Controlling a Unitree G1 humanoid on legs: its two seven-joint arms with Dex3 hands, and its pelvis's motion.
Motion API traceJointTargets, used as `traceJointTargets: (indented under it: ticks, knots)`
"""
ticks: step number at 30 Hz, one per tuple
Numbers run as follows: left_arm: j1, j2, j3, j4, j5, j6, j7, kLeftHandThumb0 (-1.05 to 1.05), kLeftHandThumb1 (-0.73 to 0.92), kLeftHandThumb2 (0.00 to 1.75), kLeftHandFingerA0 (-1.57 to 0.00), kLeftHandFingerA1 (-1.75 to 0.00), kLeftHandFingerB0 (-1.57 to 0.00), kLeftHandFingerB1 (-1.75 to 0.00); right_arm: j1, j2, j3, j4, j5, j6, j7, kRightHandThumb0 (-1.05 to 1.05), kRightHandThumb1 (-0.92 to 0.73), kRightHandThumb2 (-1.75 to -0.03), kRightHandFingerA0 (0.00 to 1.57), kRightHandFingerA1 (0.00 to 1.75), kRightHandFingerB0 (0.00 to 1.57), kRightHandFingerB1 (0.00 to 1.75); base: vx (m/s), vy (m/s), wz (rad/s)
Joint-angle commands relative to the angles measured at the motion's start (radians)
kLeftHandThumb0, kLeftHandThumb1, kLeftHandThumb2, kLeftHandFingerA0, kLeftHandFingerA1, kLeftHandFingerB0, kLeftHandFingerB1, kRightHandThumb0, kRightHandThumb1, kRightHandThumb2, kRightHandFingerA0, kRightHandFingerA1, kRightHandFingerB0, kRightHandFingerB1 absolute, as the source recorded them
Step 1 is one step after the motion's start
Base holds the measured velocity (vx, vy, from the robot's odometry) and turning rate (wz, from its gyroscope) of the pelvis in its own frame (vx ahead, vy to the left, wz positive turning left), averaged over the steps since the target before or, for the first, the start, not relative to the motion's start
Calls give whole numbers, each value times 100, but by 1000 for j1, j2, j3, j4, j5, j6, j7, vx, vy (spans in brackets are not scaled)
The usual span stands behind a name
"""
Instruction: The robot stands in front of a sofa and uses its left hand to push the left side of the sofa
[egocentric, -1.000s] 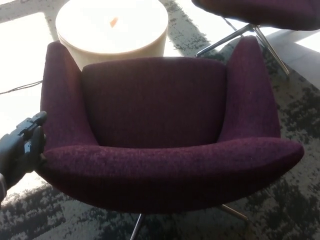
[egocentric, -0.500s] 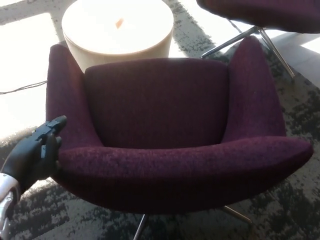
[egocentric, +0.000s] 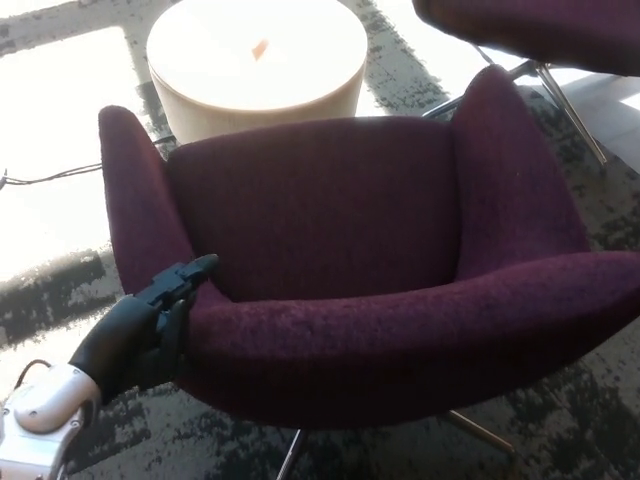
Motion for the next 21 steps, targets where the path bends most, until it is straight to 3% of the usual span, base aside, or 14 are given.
traceJointTargets:
  ticks: [1, 3, 5, 12, 13, 21]
  knots:
    - [40, -61, -81, -11, 61, 99, -60, -99, 88, 127, 0, -14, 0, -11, 2, -19, 5, 5, -10, -9, -19, -72, -78, -74, 51, 45, 41, 40, 0, 0, 0]
    - [41, -61, -87, -18, 56, 109, -59, -99, 88, 127, 0, -14, 0, -11, 2, -18, 4, 5, -7, -8, -16, -72, -78, -74, 51, 45, 41, 40, 0, 0, 0]
    - [28, -71, -108, -26, 68, 125, -57, -94, 86, 126, 0, -17, 0, -14, -2, -25, 7, 3, -11, -11, -22, -66, -88, -66, 53, 41, 45, 37, 0, 0, 0]
    - [35, -101, -172, -75, 84, 164, -57, -93, 86, 127, 0, -13, 0, -11, 0, -29, 20, 0, -21, -5, -31, -69, -83, -70, 50, 43, 41, 38, -2, 0, 1]
    - [30, -117, -187, -77, 84, 181, -65, -102, 92, 128, 0, -4, 0, -4, -2, -28, 15, 0, -13, -5, -19, -67, -88, -67, 52, 41, 45, 37, 0, 0, 0]
    - [9, -182, -285, -89, 133, 225, -42, -105, 92, 129, 0, -4, 0, -1, -5, -26, 6, -2, -1, -7, -7, -67, -87, -66, 53, 41, 48, 38, 0, 0, 0]
